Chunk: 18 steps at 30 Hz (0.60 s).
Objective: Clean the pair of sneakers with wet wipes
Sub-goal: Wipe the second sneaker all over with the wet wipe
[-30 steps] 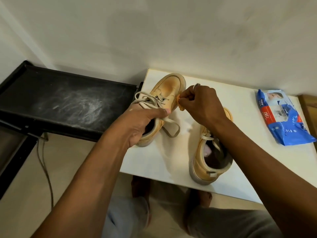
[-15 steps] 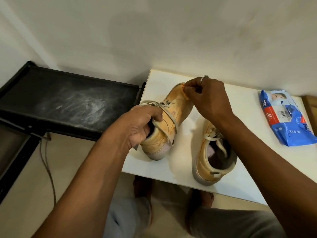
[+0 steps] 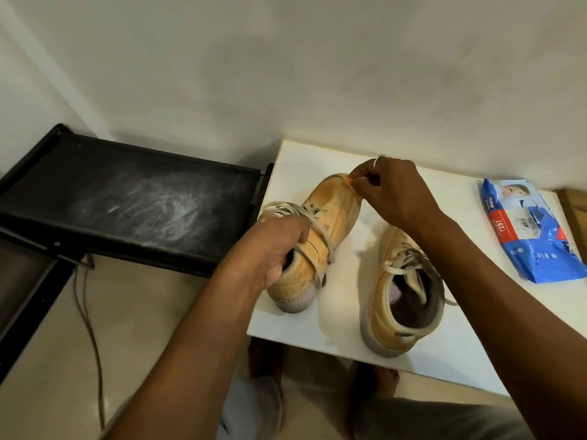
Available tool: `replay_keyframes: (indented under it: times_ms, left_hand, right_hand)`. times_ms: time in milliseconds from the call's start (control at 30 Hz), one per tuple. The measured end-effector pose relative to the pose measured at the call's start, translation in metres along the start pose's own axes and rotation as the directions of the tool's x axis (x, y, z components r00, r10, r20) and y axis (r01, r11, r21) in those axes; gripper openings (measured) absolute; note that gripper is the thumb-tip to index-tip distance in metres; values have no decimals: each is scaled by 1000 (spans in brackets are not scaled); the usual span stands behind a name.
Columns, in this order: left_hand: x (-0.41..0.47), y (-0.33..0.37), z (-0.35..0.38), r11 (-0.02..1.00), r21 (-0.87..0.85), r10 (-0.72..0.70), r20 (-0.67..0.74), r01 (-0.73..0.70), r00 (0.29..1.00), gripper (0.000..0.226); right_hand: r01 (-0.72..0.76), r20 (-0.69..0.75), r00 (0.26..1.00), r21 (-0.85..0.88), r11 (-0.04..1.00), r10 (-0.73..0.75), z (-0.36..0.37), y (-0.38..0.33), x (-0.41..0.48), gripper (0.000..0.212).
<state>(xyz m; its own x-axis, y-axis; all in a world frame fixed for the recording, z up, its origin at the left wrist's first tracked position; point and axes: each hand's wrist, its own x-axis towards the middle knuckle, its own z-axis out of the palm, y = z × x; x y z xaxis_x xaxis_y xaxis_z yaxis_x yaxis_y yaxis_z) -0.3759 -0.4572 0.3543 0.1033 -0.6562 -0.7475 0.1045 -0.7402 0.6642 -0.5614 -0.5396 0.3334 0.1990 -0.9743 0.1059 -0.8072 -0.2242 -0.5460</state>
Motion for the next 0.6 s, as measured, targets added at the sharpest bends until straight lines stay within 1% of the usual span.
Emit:
replay_keyframes:
  times_ms: [67, 133, 233, 333, 367, 433, 467, 533, 600]
  left_hand:
    - [1, -1, 6, 1000, 23, -12, 1, 12, 1000, 39]
    - [2, -1, 11, 999, 35, -9, -6, 10, 1000, 38]
    - [0, -8, 23, 998, 69, -7, 4, 6, 1000, 28]
    - [-4, -19, 37, 989, 143, 38, 26, -41, 999, 14]
    - [-3, -20, 39, 987, 154, 53, 17, -55, 998, 14]
    - [0, -19, 41, 984, 176, -7, -1, 7, 1000, 21]
    - [1, -18, 40, 982, 186, -36, -10, 37, 999, 19]
    - [1, -16, 41, 976, 213, -38, -41, 46, 998, 11]
    - [5, -18, 42, 965, 259, -21, -68, 38, 997, 8]
  right_hand:
    - [14, 35, 999, -25, 1000, -13, -1, 4, 7, 16]
    - [34, 73, 997, -51, 998, -30, -2, 7, 13, 17]
    - [32, 95, 995, -91, 995, -23, 2, 16, 18, 19]
    - [9, 138, 990, -125, 992, 8, 4, 25, 14, 19]
    - [-4, 150, 988, -122, 993, 22, 4, 27, 12, 18]
    - [-39, 173, 983, -125, 991, 61, 0, 31, 12, 16]
    - [-57, 187, 979, -127, 990, 81, -1, 32, 14, 17]
    - [-75, 216, 971, -121, 990, 100, -3, 31, 20, 18]
    - [-52, 236, 969, -112, 992, 78, -1, 26, 28, 17]
